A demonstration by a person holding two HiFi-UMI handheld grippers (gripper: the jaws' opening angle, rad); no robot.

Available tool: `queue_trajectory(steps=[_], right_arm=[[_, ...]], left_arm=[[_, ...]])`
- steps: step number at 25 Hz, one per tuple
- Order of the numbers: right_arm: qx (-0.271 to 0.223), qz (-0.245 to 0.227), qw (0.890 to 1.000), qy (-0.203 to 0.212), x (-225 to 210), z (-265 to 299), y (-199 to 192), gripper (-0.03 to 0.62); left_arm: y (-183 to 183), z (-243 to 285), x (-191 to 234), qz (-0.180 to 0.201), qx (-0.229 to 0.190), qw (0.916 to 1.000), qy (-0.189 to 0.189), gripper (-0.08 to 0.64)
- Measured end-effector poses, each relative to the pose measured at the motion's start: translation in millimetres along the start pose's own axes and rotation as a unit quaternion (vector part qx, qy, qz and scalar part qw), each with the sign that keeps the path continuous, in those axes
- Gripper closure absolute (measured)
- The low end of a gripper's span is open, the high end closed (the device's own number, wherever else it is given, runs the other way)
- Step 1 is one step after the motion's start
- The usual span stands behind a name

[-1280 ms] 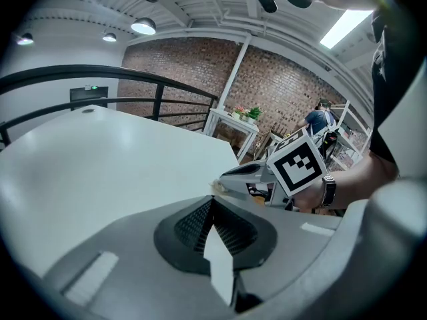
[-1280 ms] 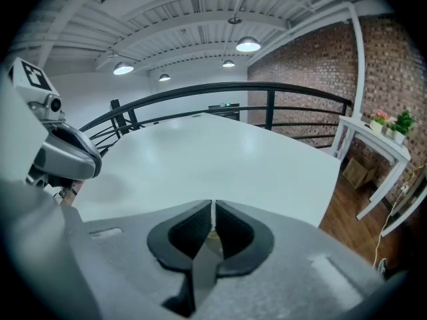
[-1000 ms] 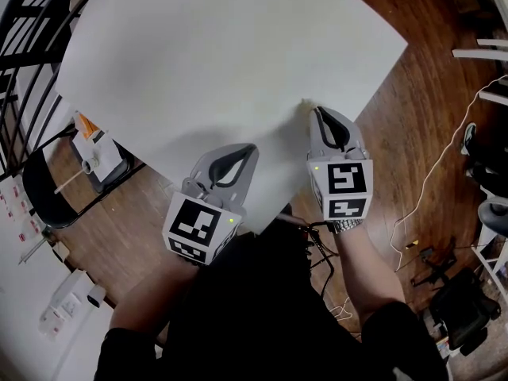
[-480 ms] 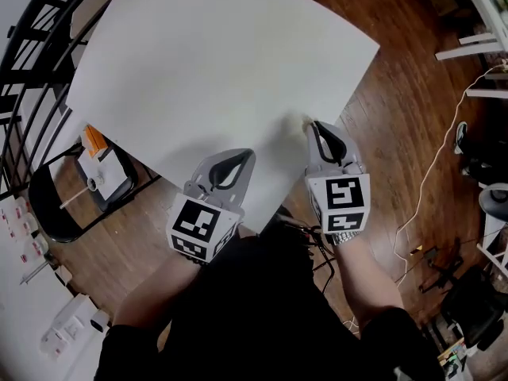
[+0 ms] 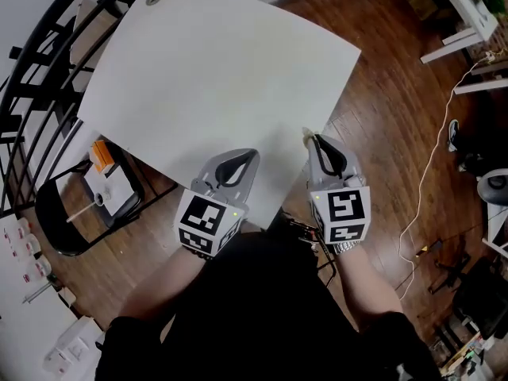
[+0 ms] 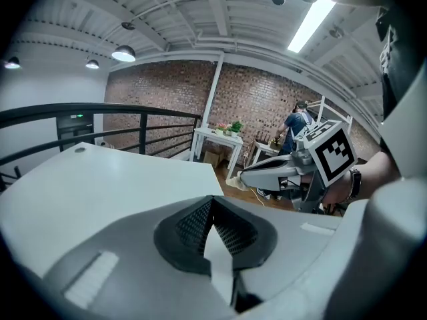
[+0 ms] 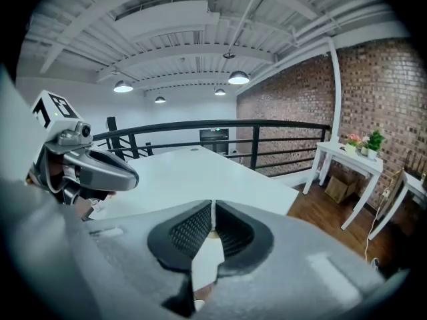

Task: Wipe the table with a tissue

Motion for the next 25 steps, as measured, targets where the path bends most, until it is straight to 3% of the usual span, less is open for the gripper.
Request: queue_trajectory(steps=[25], right_arm=[[-0.061,-0.006,0.998,-0.032,72.8,-75.3,39.4,0.584]], left_arm=[[7.5,-72.1,-20.7,0.055,-0.044,0.9967,-0.042,0.549]])
Point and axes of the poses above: the fingertips, and each gripper's own axes: z forward along the fingers, x to its left, y out of its top, the point moved 4 cm from there along -z, backward along the fingers, and after that the axes turned 9 degrees about -z, right-handed, at the moved point
